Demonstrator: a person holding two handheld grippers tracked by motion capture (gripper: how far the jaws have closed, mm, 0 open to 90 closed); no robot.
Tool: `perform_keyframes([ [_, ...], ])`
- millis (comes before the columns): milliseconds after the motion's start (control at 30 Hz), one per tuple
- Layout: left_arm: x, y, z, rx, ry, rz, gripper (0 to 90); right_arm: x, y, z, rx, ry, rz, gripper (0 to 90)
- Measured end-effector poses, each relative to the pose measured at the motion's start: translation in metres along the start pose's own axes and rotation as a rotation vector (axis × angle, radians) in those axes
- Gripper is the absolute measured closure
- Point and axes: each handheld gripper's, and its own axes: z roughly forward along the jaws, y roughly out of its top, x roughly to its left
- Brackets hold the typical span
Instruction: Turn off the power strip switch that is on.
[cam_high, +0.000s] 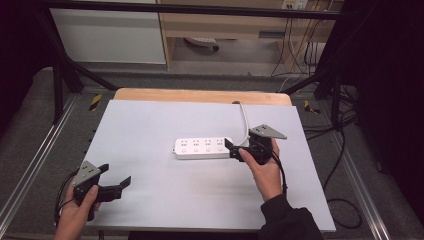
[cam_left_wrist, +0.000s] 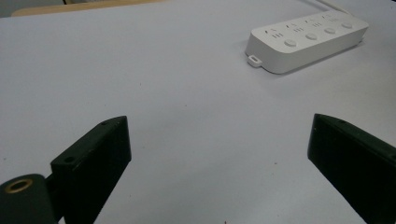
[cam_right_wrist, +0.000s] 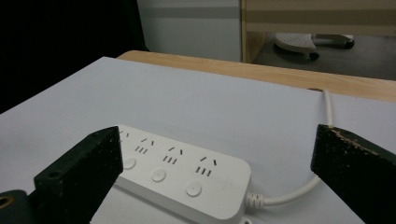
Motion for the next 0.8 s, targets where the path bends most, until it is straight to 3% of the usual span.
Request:
perform_keyframes([
  [233,0.0,0.0,0.0,0.001,0.002,-0.001,6.1,-0.012,-0.006,-0.017,-0.023,-0.021,-0.023,2.9],
  [800,0.0,-0.001,0.0,0.003,0.004,-0.005,6.1,-0.044,-0.027,-0.056,-0.041,-0.071,0.003,4.0],
])
